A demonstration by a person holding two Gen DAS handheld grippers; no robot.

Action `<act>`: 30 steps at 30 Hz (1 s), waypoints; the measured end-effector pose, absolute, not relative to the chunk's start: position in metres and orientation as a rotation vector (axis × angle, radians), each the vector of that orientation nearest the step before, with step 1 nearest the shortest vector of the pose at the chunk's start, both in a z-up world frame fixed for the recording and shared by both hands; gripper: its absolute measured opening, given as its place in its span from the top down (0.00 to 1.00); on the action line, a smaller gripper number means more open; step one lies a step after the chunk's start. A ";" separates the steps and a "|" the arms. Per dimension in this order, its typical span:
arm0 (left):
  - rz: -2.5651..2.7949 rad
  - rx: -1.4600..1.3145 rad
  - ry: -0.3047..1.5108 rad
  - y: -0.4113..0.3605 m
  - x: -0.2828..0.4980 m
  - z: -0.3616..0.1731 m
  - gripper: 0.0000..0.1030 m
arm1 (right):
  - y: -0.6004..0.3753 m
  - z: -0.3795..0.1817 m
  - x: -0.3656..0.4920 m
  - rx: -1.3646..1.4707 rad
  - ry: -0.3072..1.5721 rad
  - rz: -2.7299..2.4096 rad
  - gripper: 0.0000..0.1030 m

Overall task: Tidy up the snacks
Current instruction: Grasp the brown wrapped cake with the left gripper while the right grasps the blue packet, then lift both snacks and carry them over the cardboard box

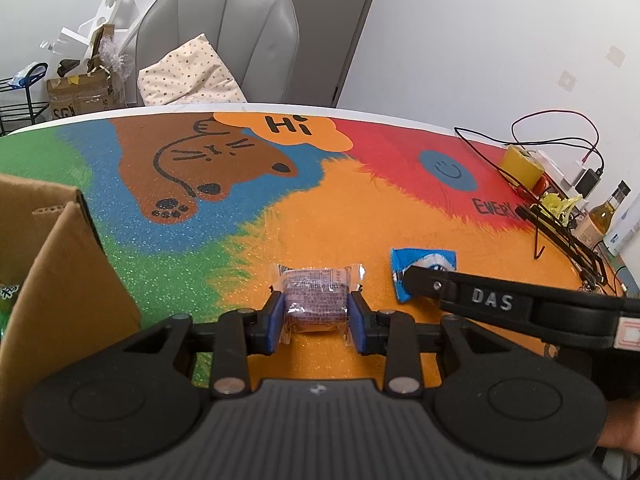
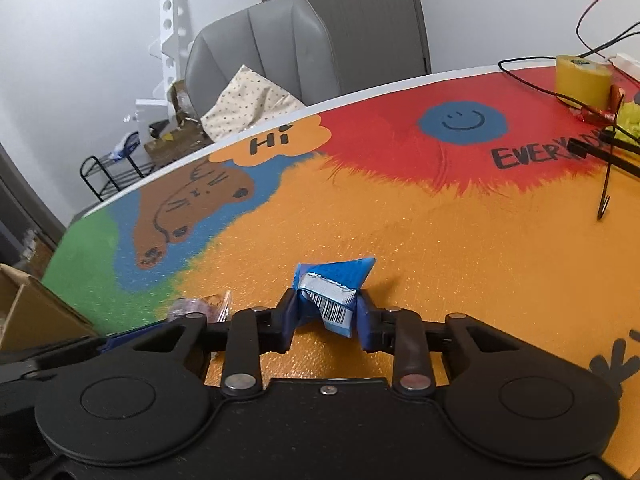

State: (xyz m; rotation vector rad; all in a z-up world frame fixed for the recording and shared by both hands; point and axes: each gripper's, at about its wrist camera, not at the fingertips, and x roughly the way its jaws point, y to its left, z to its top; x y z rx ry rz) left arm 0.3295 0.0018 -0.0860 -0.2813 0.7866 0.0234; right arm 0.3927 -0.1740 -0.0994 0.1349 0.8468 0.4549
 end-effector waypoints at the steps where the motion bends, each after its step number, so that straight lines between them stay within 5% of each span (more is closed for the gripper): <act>1: 0.022 -0.284 0.788 0.002 0.329 -0.086 0.68 | -0.176 -0.099 0.391 0.136 0.841 0.454 0.73; 30: -0.004 -0.281 0.654 0.013 0.249 -0.015 0.68 | -0.172 -0.020 0.314 0.165 0.673 0.588 0.74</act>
